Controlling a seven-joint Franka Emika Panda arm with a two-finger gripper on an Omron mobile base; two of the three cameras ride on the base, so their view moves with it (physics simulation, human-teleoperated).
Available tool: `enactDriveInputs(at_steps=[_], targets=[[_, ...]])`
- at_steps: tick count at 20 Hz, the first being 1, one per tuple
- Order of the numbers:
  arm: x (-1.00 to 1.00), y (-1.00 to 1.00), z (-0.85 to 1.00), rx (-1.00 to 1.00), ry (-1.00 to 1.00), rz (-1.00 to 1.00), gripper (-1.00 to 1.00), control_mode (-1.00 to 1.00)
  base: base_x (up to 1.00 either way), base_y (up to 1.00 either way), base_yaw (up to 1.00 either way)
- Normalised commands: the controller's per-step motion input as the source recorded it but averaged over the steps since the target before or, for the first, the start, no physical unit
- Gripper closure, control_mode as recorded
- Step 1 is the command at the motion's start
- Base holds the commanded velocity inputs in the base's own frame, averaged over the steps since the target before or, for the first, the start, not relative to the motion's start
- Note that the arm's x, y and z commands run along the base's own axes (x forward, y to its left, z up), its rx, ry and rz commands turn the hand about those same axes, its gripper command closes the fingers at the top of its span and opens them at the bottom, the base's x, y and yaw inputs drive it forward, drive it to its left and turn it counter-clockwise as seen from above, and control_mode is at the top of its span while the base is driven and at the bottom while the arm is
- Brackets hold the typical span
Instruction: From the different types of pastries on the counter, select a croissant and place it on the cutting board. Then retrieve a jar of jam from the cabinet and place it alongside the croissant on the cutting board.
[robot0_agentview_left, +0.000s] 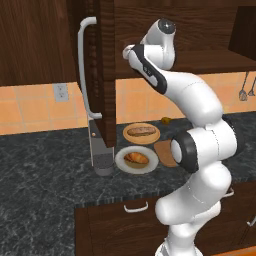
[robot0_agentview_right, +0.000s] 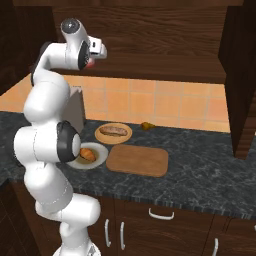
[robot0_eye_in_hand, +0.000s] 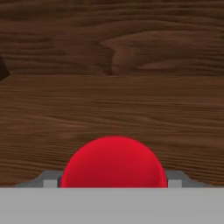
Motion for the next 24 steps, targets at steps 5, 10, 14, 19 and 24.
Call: enactDriveInputs(at_steps=[5,10,14,19,24], targets=[[-0.75,0.00,-0.04,0.00,0.01,0.00,1.00,-1.00,0.00,0.00,0.00],[-1.00,0.00,-0.02,0.00,0.00,-0.01,1.00,-1.00,0.00,0.00,0.00],[-0.96,0.00,-0.02,0.00,0.01,-0.02,1.00,-1.00,0.00,0.00,0.00],[-1.00,-0.07,-0.02,0.00,0.02,0.00,1.00,-1.00,0.00,0.00,0.00],[-0.99,-0.17,-0.06,0.00,0.04,-0.01,1.00,-1.00,0.00,0.00,0.00]])
